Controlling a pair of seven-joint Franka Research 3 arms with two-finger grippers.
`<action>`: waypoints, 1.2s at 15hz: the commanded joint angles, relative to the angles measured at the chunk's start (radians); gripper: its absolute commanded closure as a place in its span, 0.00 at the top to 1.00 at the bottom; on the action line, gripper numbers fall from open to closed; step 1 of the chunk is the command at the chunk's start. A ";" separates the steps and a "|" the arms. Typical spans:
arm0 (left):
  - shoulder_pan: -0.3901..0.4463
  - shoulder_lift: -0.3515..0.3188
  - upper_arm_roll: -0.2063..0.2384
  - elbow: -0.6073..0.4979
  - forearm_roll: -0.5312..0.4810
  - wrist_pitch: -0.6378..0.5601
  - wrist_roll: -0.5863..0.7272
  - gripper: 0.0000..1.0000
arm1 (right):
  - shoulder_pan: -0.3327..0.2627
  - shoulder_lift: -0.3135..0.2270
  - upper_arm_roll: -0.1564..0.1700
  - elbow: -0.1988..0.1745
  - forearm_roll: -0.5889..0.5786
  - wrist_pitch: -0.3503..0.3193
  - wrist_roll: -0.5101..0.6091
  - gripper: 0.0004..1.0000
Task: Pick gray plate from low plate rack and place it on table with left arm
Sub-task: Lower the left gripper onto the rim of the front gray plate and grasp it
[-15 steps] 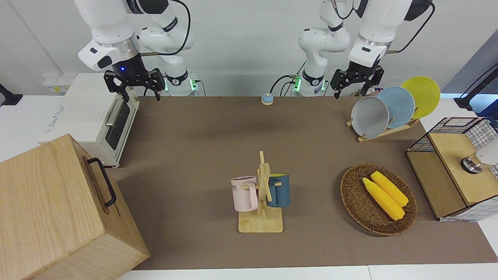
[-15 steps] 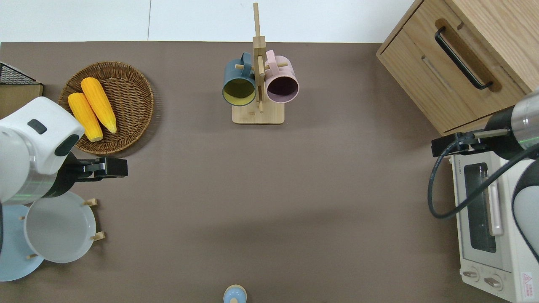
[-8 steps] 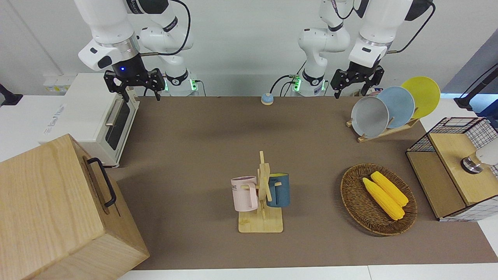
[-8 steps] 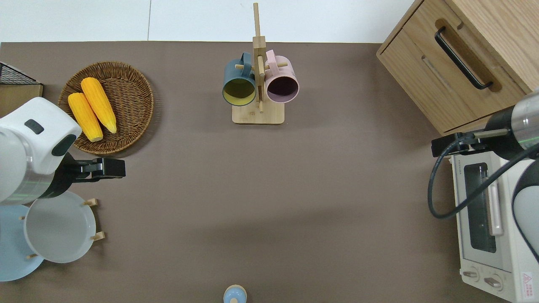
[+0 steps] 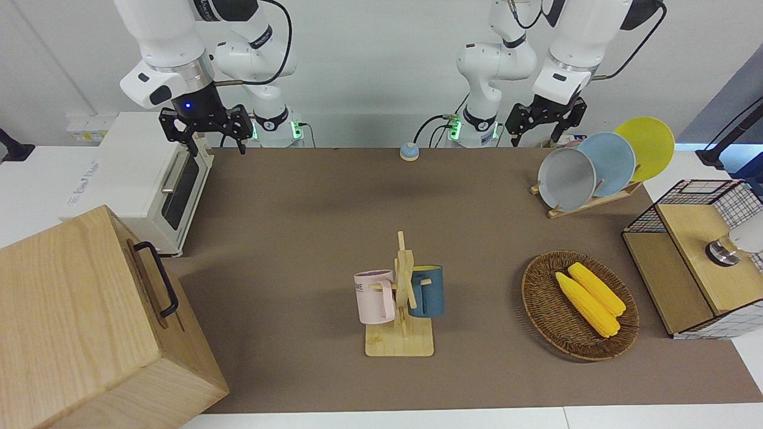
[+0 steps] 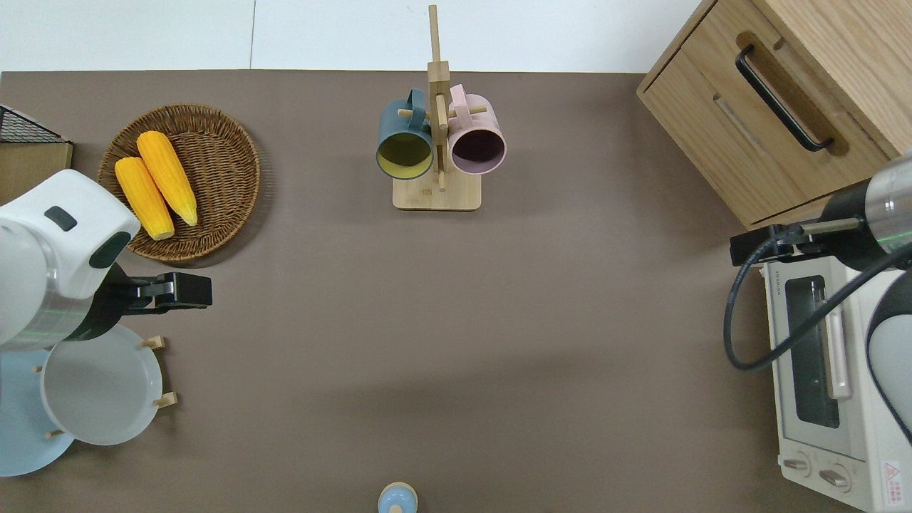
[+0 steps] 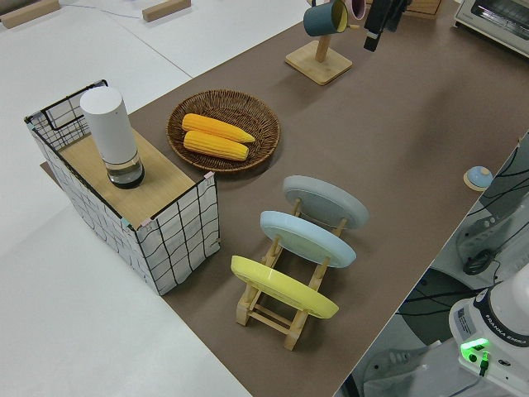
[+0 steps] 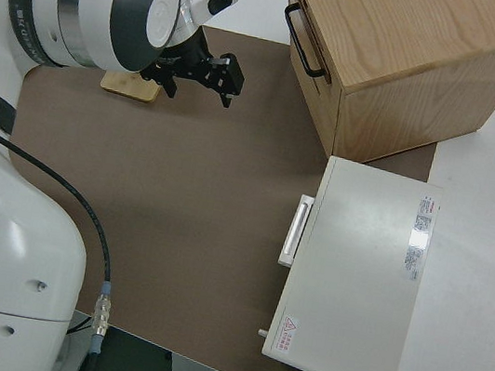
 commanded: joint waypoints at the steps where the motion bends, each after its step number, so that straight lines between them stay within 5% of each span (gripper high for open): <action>1: 0.001 -0.025 0.013 -0.024 0.019 -0.034 0.016 1.00 | -0.023 0.010 0.021 0.020 -0.003 -0.016 0.013 0.98; 10: 0.035 -0.016 0.034 -0.070 0.188 -0.050 0.131 1.00 | -0.023 0.010 0.021 0.022 -0.003 -0.016 0.013 0.98; 15: 0.037 -0.014 0.117 -0.115 0.229 -0.009 0.248 1.00 | -0.023 0.010 0.021 0.020 -0.003 -0.016 0.015 0.98; 18: 0.034 -0.016 0.127 -0.152 0.267 0.014 0.268 1.00 | -0.023 0.010 0.021 0.020 -0.003 -0.016 0.013 0.98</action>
